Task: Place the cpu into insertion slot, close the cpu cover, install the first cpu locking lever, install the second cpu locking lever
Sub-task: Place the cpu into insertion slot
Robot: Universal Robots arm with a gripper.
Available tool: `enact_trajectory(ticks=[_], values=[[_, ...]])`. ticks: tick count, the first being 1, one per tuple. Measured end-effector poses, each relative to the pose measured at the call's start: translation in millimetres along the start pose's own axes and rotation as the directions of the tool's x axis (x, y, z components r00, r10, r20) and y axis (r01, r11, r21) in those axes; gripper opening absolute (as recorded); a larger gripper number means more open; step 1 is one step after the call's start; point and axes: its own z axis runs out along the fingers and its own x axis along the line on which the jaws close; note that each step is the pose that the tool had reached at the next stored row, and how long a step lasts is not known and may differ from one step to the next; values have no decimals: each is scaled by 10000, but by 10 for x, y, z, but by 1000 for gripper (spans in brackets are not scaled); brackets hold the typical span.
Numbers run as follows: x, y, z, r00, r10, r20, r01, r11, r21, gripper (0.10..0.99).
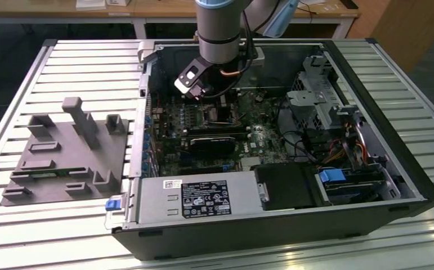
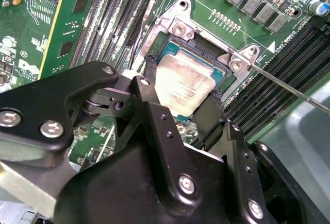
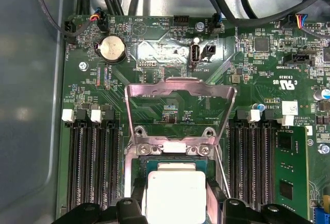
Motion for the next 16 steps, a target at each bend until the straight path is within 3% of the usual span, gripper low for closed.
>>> enact_trajectory(ticks=[6,7,9,12,16], values=[[1,0,2,10000,0,-5,0,10000,-2,553],[0,0,1,10000,0,-4,0,10000,-2,616],[0,0,1,10000,0,-4,0,10000,-2,616],[0,0,-2,10000,5,-75,-5,10000,0,616],[0,3,-36,9999,8,-103,-8,10000,0,616]])
